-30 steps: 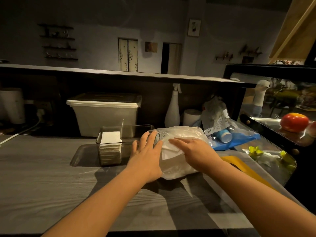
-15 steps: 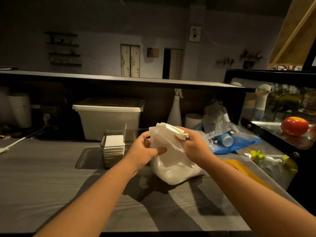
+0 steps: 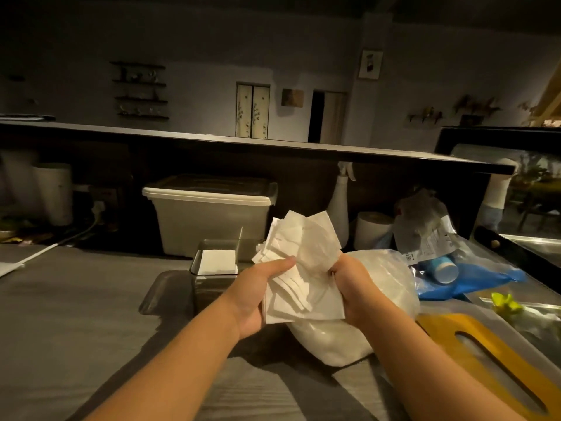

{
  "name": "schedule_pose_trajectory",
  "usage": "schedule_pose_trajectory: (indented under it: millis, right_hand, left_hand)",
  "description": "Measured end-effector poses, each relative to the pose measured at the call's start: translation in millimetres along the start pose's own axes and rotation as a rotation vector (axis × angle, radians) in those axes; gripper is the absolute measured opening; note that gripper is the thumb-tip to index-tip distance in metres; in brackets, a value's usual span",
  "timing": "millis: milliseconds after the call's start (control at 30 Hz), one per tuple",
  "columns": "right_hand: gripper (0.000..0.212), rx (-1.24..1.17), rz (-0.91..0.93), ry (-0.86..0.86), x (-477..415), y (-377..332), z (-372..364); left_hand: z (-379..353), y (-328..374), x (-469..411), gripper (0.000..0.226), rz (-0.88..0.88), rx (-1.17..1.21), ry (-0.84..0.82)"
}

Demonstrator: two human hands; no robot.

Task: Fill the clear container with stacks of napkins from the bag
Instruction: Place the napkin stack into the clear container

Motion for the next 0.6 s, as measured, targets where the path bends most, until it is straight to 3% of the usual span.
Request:
schedule_pose_trajectory:
  millis: [133, 300, 400, 600]
  right_hand:
    - [0.026, -0.025, 0.013, -0.015, -10.7, 11.7, 7.2]
    - [0.049, -0.114, 0.064, -0.154, -5.0, 9.9, 5.3]
    - [0.060, -0.033, 0.129, -0.219, 0.0, 3.8, 2.3]
    - [0.030, 0.415, 0.624, 0.007, 8.1, -25.0, 16.7]
  left_hand:
    - [0.1, -9.9, -14.5, 0.025, 0.015, -0.028, 0.031]
    - [7.4, -26.9, -23.0, 0.033, 0.009, 0.011, 0.061]
    - [16.3, -30.3, -24.0, 0.037, -0.004, 0.027, 0.071]
    - [27.2, -19.2, -25.1, 0.039, -0.093, -0.045, 0.056]
Point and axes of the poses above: each hand's wrist, its own x-axis away from the middle knuckle, its own z-axis out of the back of the hand, y = z × x, the point moved 10 cm from there along -x, towards the middle knuckle, and after that the axes turned 7 degrees about -x, right-handed, at the moved point
